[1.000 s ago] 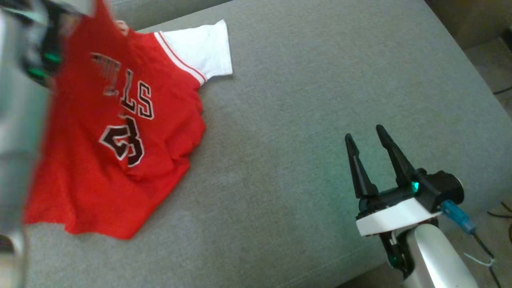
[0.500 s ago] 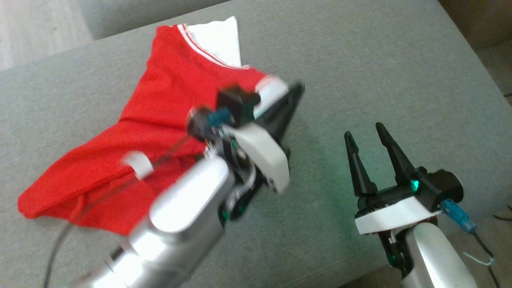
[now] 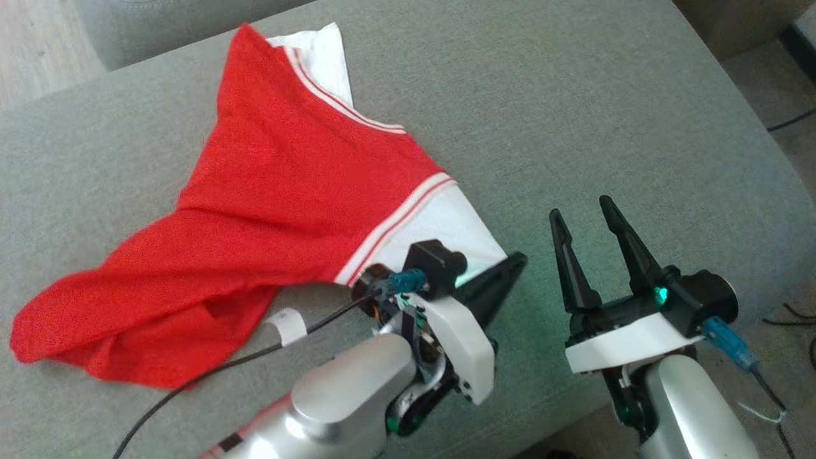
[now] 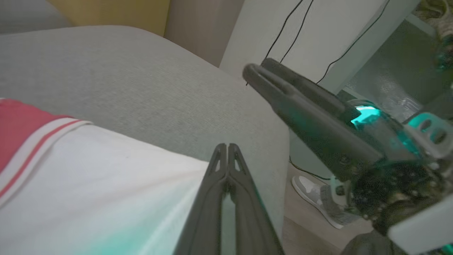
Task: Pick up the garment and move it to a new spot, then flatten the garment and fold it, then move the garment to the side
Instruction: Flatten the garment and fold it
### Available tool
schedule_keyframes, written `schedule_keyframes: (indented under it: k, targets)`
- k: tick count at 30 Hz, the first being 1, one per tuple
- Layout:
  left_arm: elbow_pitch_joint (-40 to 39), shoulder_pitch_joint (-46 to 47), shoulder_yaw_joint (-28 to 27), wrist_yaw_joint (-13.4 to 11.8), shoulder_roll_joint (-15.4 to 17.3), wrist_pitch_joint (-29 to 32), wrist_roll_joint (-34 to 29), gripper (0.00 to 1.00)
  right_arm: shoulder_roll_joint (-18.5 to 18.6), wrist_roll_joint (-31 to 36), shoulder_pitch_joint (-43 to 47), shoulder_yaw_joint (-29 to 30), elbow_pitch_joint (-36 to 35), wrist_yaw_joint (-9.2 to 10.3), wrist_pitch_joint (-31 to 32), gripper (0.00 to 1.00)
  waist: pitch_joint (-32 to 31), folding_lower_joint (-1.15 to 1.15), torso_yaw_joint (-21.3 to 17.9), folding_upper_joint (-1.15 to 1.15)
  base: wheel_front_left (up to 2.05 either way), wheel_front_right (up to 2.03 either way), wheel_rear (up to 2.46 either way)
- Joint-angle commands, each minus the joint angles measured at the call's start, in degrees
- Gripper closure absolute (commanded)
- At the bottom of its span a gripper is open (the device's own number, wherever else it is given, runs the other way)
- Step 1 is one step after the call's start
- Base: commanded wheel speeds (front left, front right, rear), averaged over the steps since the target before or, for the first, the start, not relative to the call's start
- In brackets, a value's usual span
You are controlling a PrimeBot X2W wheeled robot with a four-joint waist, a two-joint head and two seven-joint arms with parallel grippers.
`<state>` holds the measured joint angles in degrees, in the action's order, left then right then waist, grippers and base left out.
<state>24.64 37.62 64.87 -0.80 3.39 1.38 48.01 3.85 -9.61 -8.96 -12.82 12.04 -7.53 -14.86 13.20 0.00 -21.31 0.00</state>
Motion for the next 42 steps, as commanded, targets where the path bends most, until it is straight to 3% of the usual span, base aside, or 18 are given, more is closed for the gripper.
schedule_keyframes:
  k: [1, 3, 4, 5, 6, 16, 19, 27, 31, 35, 42]
  targets:
    - [-2.57, 1.86, -0.02, 0.42, -0.49, -1.20, 2.19, 1.00, -0.56, -0.40, -2.20, -1.21, -1.45, 0.04, -0.14, 0.00, -0.06, 0.00, -0.05, 0.00, 0.00, 0.00, 0.00]
    - [-2.74, 2.35, 1.41, -0.28, -0.50, -2.74, 4.07, 0.96, -0.59, -0.32, -2.23, -1.16, -1.32, 0.04, -0.14, 0.00, -0.18, 0.00, -0.04, 0.00, 0.00, 0.00, 0.00]
    - [-2.63, 2.63, 1.90, -0.77, -0.50, -3.66, 4.88, 0.70, -0.61, -0.28, -2.24, -1.16, -1.24, 0.04, -0.14, 0.00, -0.27, 0.00, -0.03, 0.00, 0.00, 0.00, 0.00]
    - [-2.45, 2.98, 2.37, -1.16, -0.50, -4.44, 5.65, 0.24, -0.62, -0.24, -2.24, -1.18, -1.19, 0.04, -0.14, 0.00, -0.38, 0.00, 0.00, 0.00, 0.00, 0.00, 0.00]
    - [-2.17, 3.36, 2.76, -1.50, -0.50, -5.10, 6.38, 0.00, -0.64, -0.22, -2.20, -1.12, -1.16, 0.04, -0.14, 0.00, -0.55, 0.00, 0.10, 0.00, 0.00, 0.00, 0.00]
    - [-0.59, 6.52, 1.47, -6.08, -0.45, -12.13, 8.26, 0.00, -0.49, 0.31, -0.43, 0.45, -1.68, 0.04, -0.14, 0.00, -2.23, 0.00, 2.74, 0.00, 0.00, 0.00, 0.00]
    - [-1.21, 5.52, -1.27, -8.08, 1.47, -14.24, 8.22, 0.00, -0.41, 0.54, 0.13, 0.90, -1.81, 0.04, -0.14, 0.00, -3.07, 0.00, 3.93, 0.00, 0.00, 0.00, 0.00]
    - [-6.40, -4.63, -12.14, -16.63, 15.36, -16.28, 7.36, 0.00, 0.34, 1.12, 2.29, 1.58, -2.07, 0.04, -0.14, 0.00, -5.60, 0.00, 7.18, 0.00, 0.00, 0.00, 0.00]
    - [-10.27, -11.16, -18.36, -19.37, 22.48, -16.35, 6.25, 0.00, 0.62, 1.36, 3.33, 1.84, -2.28, 0.04, -0.14, 0.00, -6.21, 0.00, 8.95, 0.00, 0.00, 0.00, 0.00]
    - [-12.39, -16.71, -22.58, -21.47, 28.37, -16.36, 4.45, 0.00, 0.81, 1.41, 3.77, 1.74, -2.44, 0.04, -0.14, 0.00, -6.07, 0.00, 10.56, 0.00, 0.00, 0.00, 0.00]
    - [-11.03, -21.03, -23.92, -22.16, 33.07, -15.09, 5.05, 0.00, 1.02, 1.36, 3.44, 1.12, -2.48, 0.04, -0.14, 0.00, -5.22, 0.00, 12.34, 0.00, 0.00, 0.00, 0.00]
